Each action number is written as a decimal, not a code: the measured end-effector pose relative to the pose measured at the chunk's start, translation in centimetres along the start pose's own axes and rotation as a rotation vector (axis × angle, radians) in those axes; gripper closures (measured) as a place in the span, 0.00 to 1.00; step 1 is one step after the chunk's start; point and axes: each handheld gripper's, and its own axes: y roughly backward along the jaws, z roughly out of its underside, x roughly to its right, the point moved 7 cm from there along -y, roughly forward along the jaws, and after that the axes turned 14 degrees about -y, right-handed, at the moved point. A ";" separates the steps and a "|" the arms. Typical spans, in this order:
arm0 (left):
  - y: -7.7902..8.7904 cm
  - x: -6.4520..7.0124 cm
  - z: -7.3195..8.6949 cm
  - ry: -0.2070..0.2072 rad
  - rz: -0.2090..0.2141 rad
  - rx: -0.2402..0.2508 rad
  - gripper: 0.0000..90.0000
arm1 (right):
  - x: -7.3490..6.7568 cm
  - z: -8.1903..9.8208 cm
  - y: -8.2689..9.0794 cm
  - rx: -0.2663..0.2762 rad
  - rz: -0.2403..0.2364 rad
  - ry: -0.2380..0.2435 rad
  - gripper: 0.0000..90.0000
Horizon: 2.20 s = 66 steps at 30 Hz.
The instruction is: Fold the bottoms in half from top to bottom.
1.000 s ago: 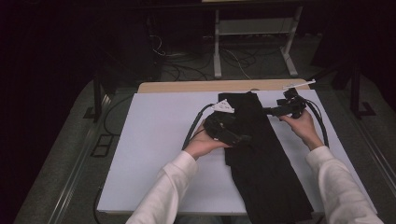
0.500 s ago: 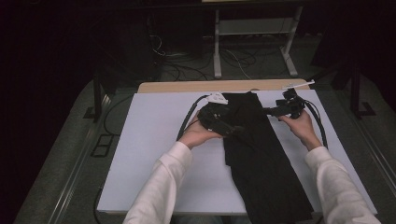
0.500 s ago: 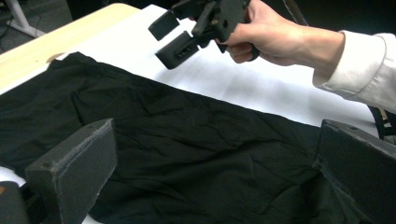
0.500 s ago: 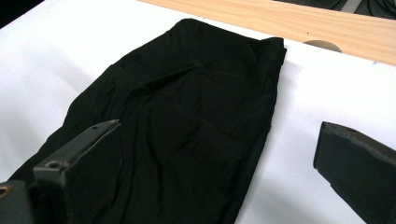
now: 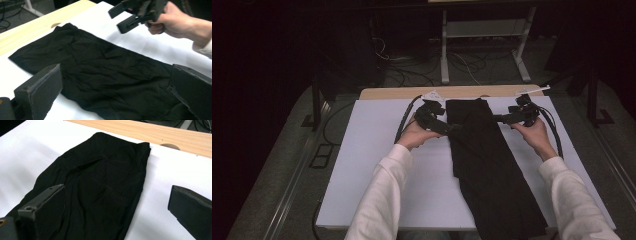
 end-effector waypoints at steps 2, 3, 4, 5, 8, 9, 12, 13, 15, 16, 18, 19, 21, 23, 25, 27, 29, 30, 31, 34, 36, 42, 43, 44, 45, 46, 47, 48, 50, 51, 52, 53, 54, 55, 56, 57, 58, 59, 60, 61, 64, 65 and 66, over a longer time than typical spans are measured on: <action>-0.2 -0.4 0.2 0.010 -0.004 -0.003 0.00 | 0.1 0.1 0.0 -0.001 0.001 -0.002 0.02; -0.3 -0.6 0.3 0.014 -0.005 -0.003 0.00 | 0.2 0.1 0.0 -0.002 0.000 -0.005 0.02; -0.4 -0.8 0.4 0.021 -0.007 -0.004 0.00 | 0.2 0.1 0.0 -0.002 0.000 -0.005 0.02; -0.5 -1.0 0.5 0.028 -0.009 -0.002 0.00 | 0.2 0.1 0.0 -0.003 -0.001 -0.007 0.02; -0.9 -1.5 0.9 0.049 -0.011 -0.004 0.00 | 0.3 0.2 -0.2 -0.003 -0.005 -0.009 0.02; -1.0 -1.6 1.1 0.054 -0.009 -0.009 0.00 | 0.3 0.2 -0.2 -0.003 -0.006 -0.012 0.02; -1.4 -2.2 1.6 0.081 -0.014 -0.008 0.00 | 0.3 0.2 -0.4 -0.004 -0.010 -0.015 0.02; -1.5 -2.4 1.8 0.087 -0.021 -0.010 0.00 | 0.3 0.2 -0.4 -0.003 -0.011 -0.015 0.02; -1.6 -2.9 2.0 0.104 -0.038 -0.003 0.00 | 0.3 0.2 -0.4 -0.002 -0.013 -0.017 0.02; -1.6 -3.2 2.2 0.111 -0.044 -0.002 0.00 | 0.3 0.2 -0.5 -0.001 -0.015 -0.019 0.02; -1.7 -3.6 2.4 0.131 -0.056 0.004 0.00 | 0.4 0.3 -0.5 -0.005 -0.015 -0.022 0.02; -1.8 -3.8 2.5 0.141 -0.061 0.011 0.00 | 0.5 0.3 -0.6 -0.005 -0.015 -0.023 0.02; -1.9 -4.1 2.5 0.159 -0.070 0.025 0.00 | 0.6 0.4 -0.6 -0.004 -0.015 -0.028 0.02; -2.0 -4.3 2.6 0.168 -0.075 0.027 0.00 | 0.7 0.5 -0.7 -0.003 -0.016 -0.036 0.02; -2.3 -4.6 2.9 0.174 -0.082 0.024 0.00 | 0.9 0.6 -0.9 -0.004 -0.015 -0.040 0.02; -2.6 -4.8 3.1 0.186 -0.091 0.020 0.00 | 1.0 0.7 -1.0 -0.007 -0.014 -0.047 0.02; -2.9 -5.1 3.5 0.189 -0.117 0.001 0.00 | 1.2 0.8 -1.2 -0.009 -0.013 -0.054 0.02; -3.1 -5.2 3.7 0.191 -0.130 -0.010 0.00 | 1.3 0.8 -1.2 -0.009 -0.012 -0.056 0.02; -3.3 -5.2 3.9 0.201 -0.124 -0.013 0.00 | 1.3 0.9 -1.3 -0.010 -0.014 -0.061 0.02; -4.1 -5.2 4.3 0.230 -0.106 -0.023 0.00 | 1.4 1.0 -1.5 -0.016 -0.015 -0.080 0.02; -4.4 -5.2 4.6 0.234 -0.105 -0.034 0.00 | 1.5 1.1 -1.6 -0.018 -0.011 -0.078 0.02; -5.0 -5.2 5.1 0.279 -0.083 -0.034 0.06 | 1.9 1.0 -1.7 -0.013 -0.010 -0.095 0.04; -5.2 -5.2 5.3 0.285 -0.080 -0.043 0.07 | 1.9 1.0 -1.8 -0.016 -0.017 -0.100 0.06; -5.4 -5.2 5.5 0.293 -0.075 -0.047 0.07 | 2.0 1.0 -1.8 -0.016 -0.025 -0.108 0.06; -5.5 -5.3 5.7 0.300 -0.076 -0.053 0.07 | 2.0 1.0 -1.8 -0.015 -0.031 -0.116 0.06; -5.6 -5.3 5.8 0.311 -0.077 -0.056 0.07 | 2.0 1.1 -1.9 -0.019 -0.033 -0.121 0.06; -5.7 -5.4 6.0 0.319 -0.078 -0.057 0.08 | 2.0 1.1 -1.9 -0.023 -0.033 -0.120 0.06; -5.7 -5.5 6.1 0.328 -0.076 -0.057 0.09 | 2.0 1.1 -2.0 -0.024 -0.030 -0.115 0.07; -5.8 -5.7 6.4 0.340 -0.073 -0.055 0.13 | 2.0 1.2 -2.0 -0.029 -0.025 -0.110 0.07; -5.8 -5.8 6.5 0.343 -0.074 -0.055 0.15 | 2.1 1.2 -2.1 -0.030 -0.022 -0.109 0.08; -5.9 -5.8 6.5 0.348 -0.069 -0.052 0.15 | 2.1 1.1 -2.1 -0.029 -0.021 -0.107 0.09; -5.9 -5.7 6.5 0.352 -0.063 -0.048 0.16 | 2.2 1.1 -2.2 -0.029 -0.021 -0.109 0.10; -6.0 -5.7 6.5 0.356 -0.059 -0.042 0.17 | 2.3 1.1 -2.2 -0.028 -0.022 -0.118 0.10; -6.0 -5.7 6.5 0.356 -0.051 -0.038 0.20 | 2.5 1.1 -2.3 -0.027 -0.025 -0.126 0.11; -6.1 -5.7 6.6 0.358 -0.047 -0.036 0.23 | 2.5 1.1 -2.3 -0.026 -0.031 -0.136 0.13; -6.1 -5.7 6.6 0.358 -0.044 -0.036 0.25 | 2.6 1.1 -2.3 -0.026 -0.039 -0.142 0.16; -6.2 -5.7 6.7 0.363 -0.039 -0.036 0.29 | 2.7 1.1 -2.4 -0.027 -0.040 -0.149 0.16; -6.3 -5.7 6.8 0.369 -0.038 -0.035 0.33 | 2.8 1.1 -2.5 -0.032 -0.038 -0.147 0.17; -6.4 -5.8 6.9 0.370 -0.040 -0.037 0.35 | 2.8 1.2 -2.5 -0.037 -0.036 -0.149 0.18; -6.4 -5.8 6.9 0.374 -0.040 -0.039 0.37 | 2.9 1.2 -2.6 -0.043 -0.034 -0.153 0.20; -6.5 -5.8 7.0 0.384 -0.035 -0.040 0.42 | 3.0 1.3 -2.6 -0.046 -0.035 -0.157 0.26; -6.5 -5.8 7.1 0.389 -0.035 -0.037 0.43 | 3.0 1.2 -2.6 -0.051 -0.036 -0.156 0.28; -6.5 -5.8 7.1 0.394 -0.030 -0.034 0.45 | 3.0 1.2 -2.7 -0.055 -0.034 -0.156 0.30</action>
